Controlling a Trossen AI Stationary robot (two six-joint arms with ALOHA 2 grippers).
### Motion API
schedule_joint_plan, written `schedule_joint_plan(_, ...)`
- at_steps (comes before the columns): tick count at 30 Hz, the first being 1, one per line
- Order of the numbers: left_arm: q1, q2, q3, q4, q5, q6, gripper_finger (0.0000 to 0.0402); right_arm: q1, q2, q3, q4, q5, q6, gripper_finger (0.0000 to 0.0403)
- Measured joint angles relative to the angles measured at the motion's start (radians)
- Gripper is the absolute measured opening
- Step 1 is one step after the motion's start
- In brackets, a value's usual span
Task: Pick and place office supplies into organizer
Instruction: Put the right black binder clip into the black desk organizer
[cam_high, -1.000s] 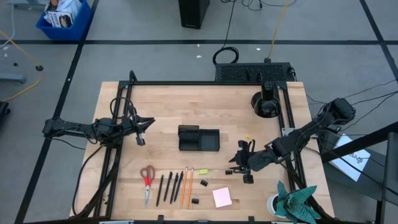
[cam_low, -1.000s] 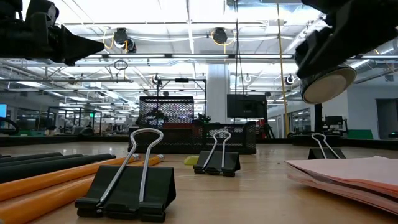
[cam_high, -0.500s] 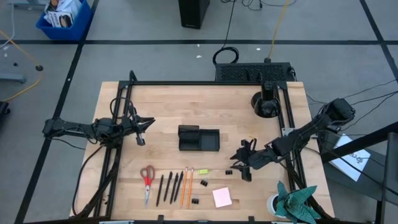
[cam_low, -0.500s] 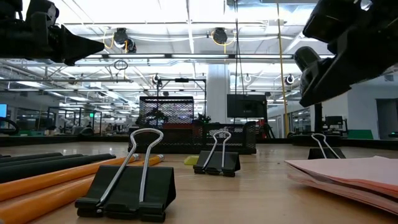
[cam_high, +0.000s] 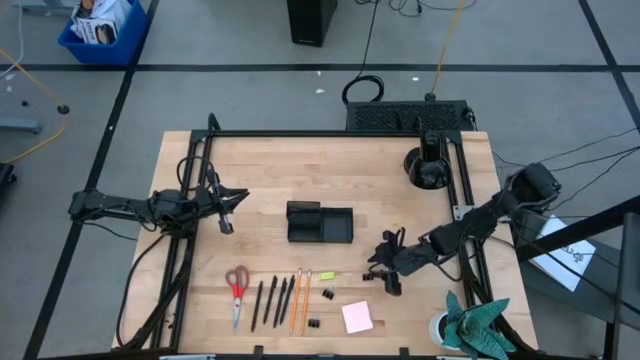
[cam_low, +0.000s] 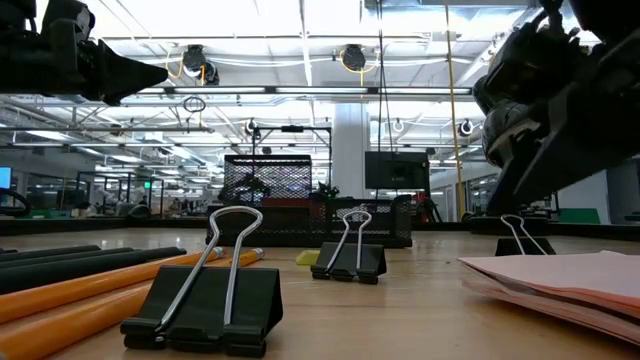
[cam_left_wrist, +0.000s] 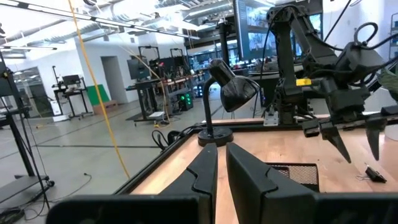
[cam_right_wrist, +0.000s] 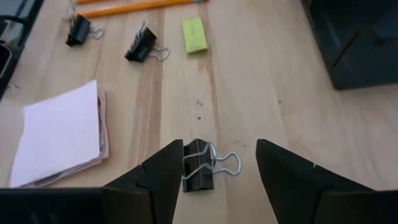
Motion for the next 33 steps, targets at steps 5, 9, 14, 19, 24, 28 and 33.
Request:
schedule_joint_plan(5,0.0,0.0,0.0,-0.001,0.0,0.0,0.0042,0.0,0.04,0.0,0.007,-0.003,0.03,0.0195)
schedule_joint_plan(9,0.0,0.0,0.0,-0.001,0.0,0.0,0.0042,0.002,0.054,0.0,0.037,-0.004,0.034,0.0193)
schedule_joint_plan(14,0.0,0.0,0.0,-0.001,0.0,0.0,0.0042,0.001,0.054,0.0,0.054,-0.004,0.024,0.0192)
schedule_joint_plan(19,0.0,0.0,0.0,-0.002,0.0,0.0,0.0042,0.001,0.054,0.0,0.052,-0.004,0.024,0.0192)
schedule_joint_plan(24,0.0,0.0,0.0,-0.003,0.0,0.0,0.0042,0.001,0.054,0.0,0.052,-0.004,0.023,0.0192)
schedule_joint_plan(28,0.0,0.0,0.0,-0.003,0.0,0.0,0.0042,0.001,0.054,0.0,0.052,-0.004,0.017,0.0191)
schedule_joint_plan(33,0.0,0.0,0.0,-0.003,0.0,0.0,0.0042,0.001,0.054,0.0,0.051,-0.004,0.013,0.0172)
